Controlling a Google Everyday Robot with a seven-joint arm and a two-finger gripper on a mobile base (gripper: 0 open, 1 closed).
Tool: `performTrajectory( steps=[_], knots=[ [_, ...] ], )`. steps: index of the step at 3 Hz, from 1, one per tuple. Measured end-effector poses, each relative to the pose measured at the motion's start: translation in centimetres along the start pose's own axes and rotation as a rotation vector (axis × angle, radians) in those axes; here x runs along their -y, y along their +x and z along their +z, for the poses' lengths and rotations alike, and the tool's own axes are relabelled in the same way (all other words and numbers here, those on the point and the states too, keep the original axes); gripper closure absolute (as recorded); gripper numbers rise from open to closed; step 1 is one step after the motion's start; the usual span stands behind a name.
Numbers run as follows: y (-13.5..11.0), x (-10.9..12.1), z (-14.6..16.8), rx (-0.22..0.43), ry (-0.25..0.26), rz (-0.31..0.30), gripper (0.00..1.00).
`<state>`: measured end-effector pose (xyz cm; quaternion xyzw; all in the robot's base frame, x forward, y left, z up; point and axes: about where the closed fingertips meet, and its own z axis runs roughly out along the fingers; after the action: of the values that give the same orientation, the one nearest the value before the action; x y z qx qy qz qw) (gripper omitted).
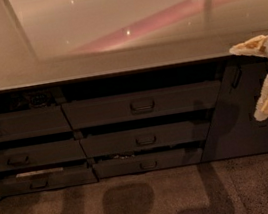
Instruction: Open top drawer
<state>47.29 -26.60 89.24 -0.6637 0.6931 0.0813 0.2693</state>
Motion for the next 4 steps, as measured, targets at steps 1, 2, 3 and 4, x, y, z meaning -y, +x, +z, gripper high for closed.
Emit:
performTrajectory(
  steps=[1,2,3,4],
  knots=[
    [0.0,-0.6,0.4,-0.018,0.062,-0.051,0.00],
    [0.3,-2.3,1.1,0.004,0.160,-0.157,0.00],
    [0.7,-2.3,0.9,-0.008,0.178,-0.219,0.00],
    [0.7,-2.3,0.9,-0.008,0.178,-0.219,0.00]
  ],
)
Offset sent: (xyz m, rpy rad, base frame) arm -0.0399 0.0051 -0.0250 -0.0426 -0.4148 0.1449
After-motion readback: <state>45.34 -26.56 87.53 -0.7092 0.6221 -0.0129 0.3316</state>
